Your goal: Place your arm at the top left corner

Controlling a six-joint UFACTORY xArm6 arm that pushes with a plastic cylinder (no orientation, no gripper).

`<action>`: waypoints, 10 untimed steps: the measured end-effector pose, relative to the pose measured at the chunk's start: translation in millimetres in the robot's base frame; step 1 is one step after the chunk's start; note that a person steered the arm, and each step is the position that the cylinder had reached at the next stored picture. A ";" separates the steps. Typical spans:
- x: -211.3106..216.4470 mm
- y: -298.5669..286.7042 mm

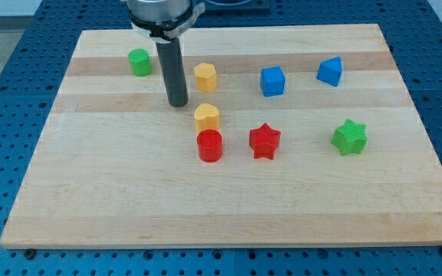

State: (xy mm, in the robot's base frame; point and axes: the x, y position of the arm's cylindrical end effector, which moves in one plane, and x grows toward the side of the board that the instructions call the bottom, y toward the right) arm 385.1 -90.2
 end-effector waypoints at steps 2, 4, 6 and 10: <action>-105.2 2.5; -112.6 17.0; -89.1 40.6; -29.7 40.1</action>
